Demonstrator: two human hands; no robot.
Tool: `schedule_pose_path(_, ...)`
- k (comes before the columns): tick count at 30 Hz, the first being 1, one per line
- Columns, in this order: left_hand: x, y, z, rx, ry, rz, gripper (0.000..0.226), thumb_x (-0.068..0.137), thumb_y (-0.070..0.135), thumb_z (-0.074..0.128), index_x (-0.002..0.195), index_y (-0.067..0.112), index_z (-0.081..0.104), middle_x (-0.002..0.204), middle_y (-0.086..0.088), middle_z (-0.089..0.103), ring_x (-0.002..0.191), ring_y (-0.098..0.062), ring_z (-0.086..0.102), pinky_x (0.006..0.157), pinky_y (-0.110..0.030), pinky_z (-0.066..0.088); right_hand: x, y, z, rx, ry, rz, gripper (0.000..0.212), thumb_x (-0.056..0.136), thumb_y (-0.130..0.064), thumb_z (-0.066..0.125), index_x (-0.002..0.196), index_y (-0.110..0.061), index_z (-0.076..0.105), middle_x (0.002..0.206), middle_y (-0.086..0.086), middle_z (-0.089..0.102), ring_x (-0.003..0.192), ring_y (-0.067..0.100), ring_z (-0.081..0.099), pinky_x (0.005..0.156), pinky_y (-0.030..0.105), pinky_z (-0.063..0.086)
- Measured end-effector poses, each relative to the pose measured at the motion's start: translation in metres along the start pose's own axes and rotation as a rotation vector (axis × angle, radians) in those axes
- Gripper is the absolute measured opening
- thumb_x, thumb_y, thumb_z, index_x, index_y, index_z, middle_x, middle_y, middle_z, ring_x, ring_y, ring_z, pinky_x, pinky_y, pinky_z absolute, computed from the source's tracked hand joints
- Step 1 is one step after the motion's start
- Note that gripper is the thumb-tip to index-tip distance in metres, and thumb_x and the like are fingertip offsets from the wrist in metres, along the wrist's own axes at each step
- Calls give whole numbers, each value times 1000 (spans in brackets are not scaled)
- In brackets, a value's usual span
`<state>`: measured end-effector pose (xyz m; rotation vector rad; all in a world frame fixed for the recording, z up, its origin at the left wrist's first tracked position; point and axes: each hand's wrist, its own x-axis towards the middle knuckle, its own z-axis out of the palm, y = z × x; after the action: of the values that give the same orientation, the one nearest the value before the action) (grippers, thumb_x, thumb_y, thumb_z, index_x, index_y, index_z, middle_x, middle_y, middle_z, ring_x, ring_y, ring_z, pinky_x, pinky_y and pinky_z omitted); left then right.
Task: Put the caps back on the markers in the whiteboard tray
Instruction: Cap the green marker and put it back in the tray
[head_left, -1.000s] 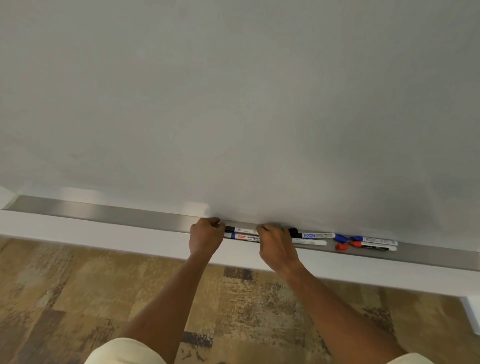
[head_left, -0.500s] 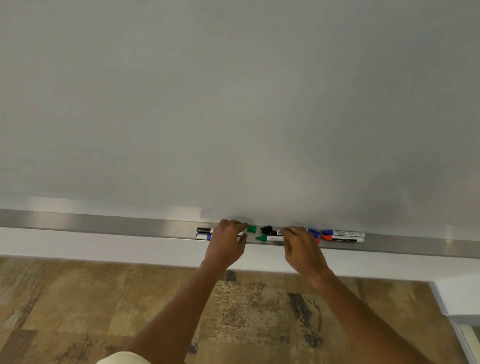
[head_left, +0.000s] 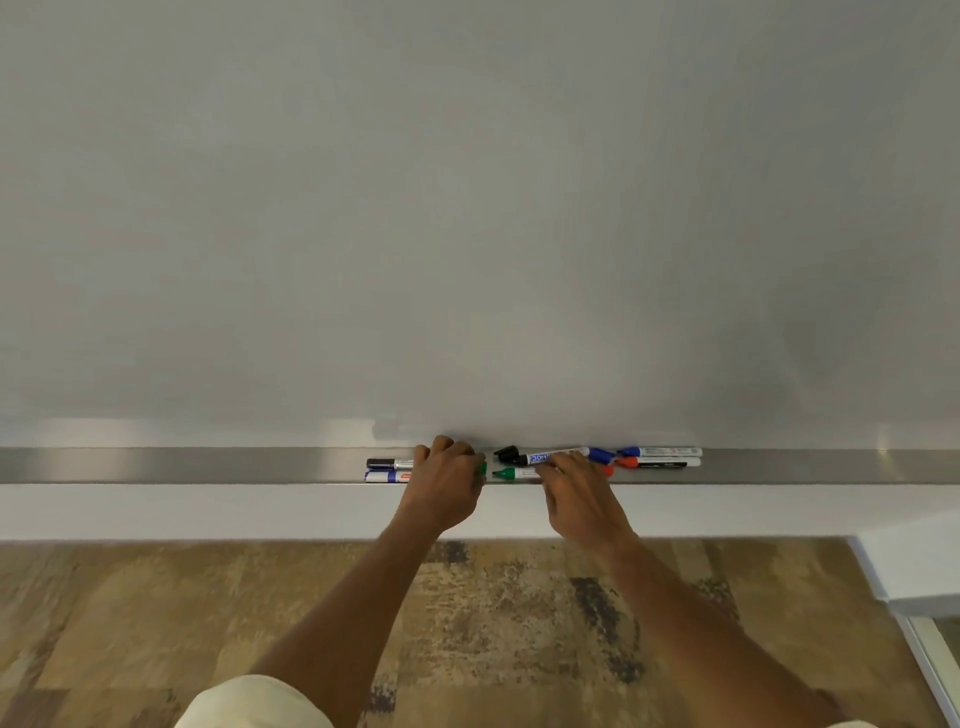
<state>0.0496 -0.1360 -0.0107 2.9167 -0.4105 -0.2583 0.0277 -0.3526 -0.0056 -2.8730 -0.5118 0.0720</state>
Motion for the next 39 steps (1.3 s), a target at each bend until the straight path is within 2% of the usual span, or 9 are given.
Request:
schedule_pose_path(6, -3, 3, 0, -24, -63, 4, 32, 98, 34, 56, 127, 26, 67, 134, 5, 62, 126, -26, 42, 97, -45, 33, 0, 5, 0, 21, -20, 8, 38, 91, -9, 58, 129, -14, 60, 127, 6, 63, 117, 24, 57, 97, 37, 51)
schedule_pose_path(10, -4, 2, 1, 15, -68, -8, 30, 98, 28, 58, 128, 29, 66, 131, 5, 66, 126, -27, 41, 94, -44, 32, 2, 2, 1, -24, -66, 25, 41, 90, -6, 58, 129, -16, 59, 129, 5, 58, 119, 24, 53, 98, 40, 48)
schedule_pose_path(20, -4, 0, 2, -182, 77, -44, 21, 95, 21, 67, 115, 22, 76, 111, -2, 75, 112, -27, 54, 92, -40, 43, 10, 5, -1, -11, -66, 63, 35, 91, -9, 61, 125, -20, 59, 126, 1, 62, 120, 24, 51, 96, 41, 41)
schedule_pose_path(25, -11, 2, -16, -548, 148, -95, 19, 86, 7, 77, 105, 10, 78, 102, -10, 76, 91, -23, 70, 87, -36, 58, 3, 8, -17, 192, -12, 25, 29, 92, -8, 63, 120, -15, 64, 119, 2, 63, 107, 22, 61, 90, 40, 52)
schedule_pose_path(28, -18, 1, -40, -863, 204, -213, 16, 81, 8, 82, 93, 18, 77, 93, 2, 79, 81, -11, 76, 78, -29, 62, -2, 7, -40, 365, 97, -9, 29, 94, -4, 59, 122, -10, 63, 115, -1, 59, 93, 10, 59, 84, 30, 56)
schedule_pose_path(30, -25, 0, -58, -1036, 225, -226, 16, 82, 12, 83, 90, 25, 79, 92, 7, 80, 82, -9, 77, 76, -24, 60, -5, 4, -60, 427, 164, -26, 29, 96, -7, 57, 125, -9, 62, 114, -3, 57, 91, 7, 58, 82, 19, 52)
schedule_pose_path(32, -33, 3, -76, -1220, 239, -213, 16, 84, 11, 82, 95, 21, 81, 93, 4, 82, 88, -16, 77, 83, -28, 61, -9, 1, -84, 448, 237, -61, 29, 97, -9, 56, 126, -11, 63, 113, -3, 58, 92, 8, 58, 81, 11, 46)
schedule_pose_path(35, -44, 7, -103, -1345, 238, -179, 19, 84, 13, 81, 102, 19, 82, 96, -2, 82, 94, -22, 77, 91, -31, 59, -12, -5, -118, 443, 323, -130, 29, 97, -11, 58, 125, -13, 64, 112, -3, 60, 93, 8, 59, 78, 13, 49)
schedule_pose_path(39, -51, 14, -133, -1418, 282, -133, 23, 80, 16, 83, 103, 16, 81, 97, -5, 82, 93, -25, 77, 89, -31, 61, -15, -13, -146, 430, 361, -152, 28, 96, -14, 59, 123, -15, 66, 111, -4, 64, 94, 7, 61, 78, 9, 48)
